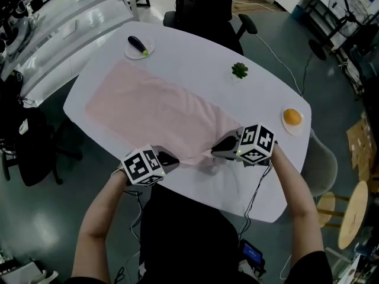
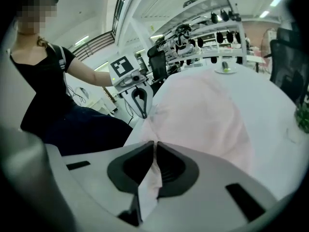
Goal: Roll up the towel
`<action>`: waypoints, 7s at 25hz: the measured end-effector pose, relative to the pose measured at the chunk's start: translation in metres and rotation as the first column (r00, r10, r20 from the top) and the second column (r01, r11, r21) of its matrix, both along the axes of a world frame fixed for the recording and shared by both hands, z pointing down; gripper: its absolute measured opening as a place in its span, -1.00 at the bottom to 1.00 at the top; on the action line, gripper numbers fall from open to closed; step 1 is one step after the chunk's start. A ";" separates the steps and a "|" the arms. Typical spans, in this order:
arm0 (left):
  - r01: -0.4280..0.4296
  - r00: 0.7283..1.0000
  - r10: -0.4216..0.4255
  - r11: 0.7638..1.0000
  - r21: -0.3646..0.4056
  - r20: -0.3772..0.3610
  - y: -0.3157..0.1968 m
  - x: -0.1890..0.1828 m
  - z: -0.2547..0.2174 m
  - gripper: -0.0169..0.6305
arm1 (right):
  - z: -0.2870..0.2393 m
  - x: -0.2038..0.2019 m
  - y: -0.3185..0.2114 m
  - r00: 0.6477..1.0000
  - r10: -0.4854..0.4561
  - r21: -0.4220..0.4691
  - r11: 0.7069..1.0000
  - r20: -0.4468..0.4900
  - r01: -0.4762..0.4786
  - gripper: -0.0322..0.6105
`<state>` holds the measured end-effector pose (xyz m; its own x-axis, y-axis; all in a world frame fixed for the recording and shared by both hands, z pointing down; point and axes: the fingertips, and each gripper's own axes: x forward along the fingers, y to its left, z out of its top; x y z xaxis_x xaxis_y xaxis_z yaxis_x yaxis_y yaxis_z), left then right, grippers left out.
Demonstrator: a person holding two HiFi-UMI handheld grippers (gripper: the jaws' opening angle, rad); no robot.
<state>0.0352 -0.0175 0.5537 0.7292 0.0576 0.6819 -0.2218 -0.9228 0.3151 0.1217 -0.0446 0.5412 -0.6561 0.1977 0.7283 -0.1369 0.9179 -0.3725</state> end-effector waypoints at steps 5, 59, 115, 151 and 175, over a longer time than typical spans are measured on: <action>0.138 0.990 -0.139 0.988 -0.076 -0.011 -0.047 -0.014 0.007 -0.90 | 0.014 -0.007 -0.053 0.995 0.090 0.020 0.996 -0.043 -0.089 -0.79; 0.131 0.970 -0.123 0.991 -0.023 0.209 0.030 -0.061 0.051 -0.28 | 0.072 0.167 -0.007 0.845 0.124 0.257 0.966 -0.520 0.017 -0.26; -0.099 0.949 0.034 0.976 0.194 0.314 -0.072 -0.022 0.038 -0.84 | 0.057 0.098 -0.069 0.818 -0.108 0.131 0.967 -0.565 0.218 -0.80; -0.122 0.903 -0.089 0.885 0.449 0.420 -0.032 -0.050 0.041 -0.46 | 0.056 0.121 -0.036 0.801 0.114 0.614 0.708 -0.588 0.350 -0.29; -0.255 0.842 0.041 0.909 0.329 0.538 0.048 -0.072 0.049 -0.86 | 0.064 0.142 0.049 0.686 -0.070 0.447 0.709 -0.725 0.545 -0.83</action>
<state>-0.0370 0.0301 0.6032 0.2747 -0.1996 0.9406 -0.1016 -0.9788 -0.1780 0.2641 0.0048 0.6051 0.0094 -0.3251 0.9456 0.2267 0.9217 0.3147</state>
